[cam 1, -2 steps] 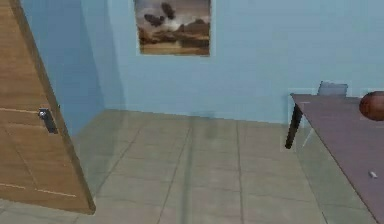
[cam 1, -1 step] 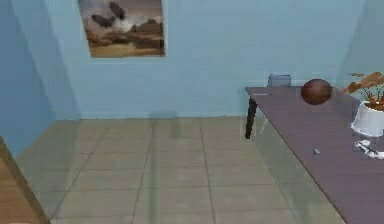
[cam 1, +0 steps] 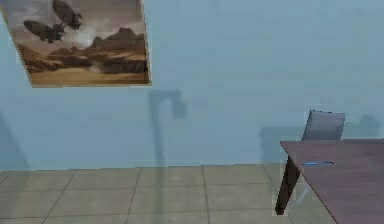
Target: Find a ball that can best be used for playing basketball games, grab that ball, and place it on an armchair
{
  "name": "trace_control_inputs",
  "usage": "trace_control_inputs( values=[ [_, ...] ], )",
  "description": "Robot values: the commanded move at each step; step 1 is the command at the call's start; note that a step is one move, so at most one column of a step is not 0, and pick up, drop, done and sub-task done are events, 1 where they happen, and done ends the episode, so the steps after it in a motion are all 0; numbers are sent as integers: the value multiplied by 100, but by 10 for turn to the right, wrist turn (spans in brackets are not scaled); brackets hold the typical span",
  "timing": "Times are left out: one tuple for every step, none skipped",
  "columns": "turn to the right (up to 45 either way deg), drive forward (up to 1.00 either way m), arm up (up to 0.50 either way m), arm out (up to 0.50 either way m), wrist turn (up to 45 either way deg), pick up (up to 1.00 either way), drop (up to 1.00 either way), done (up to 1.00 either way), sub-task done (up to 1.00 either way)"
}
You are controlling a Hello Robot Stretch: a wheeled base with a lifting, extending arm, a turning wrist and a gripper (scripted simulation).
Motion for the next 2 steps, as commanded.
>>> trace_control_inputs(
  values=[
    [0,10,0,0,0,0,0,0,0],
    [-240,0,0,0,0,0,0,0,0]
  ],
)
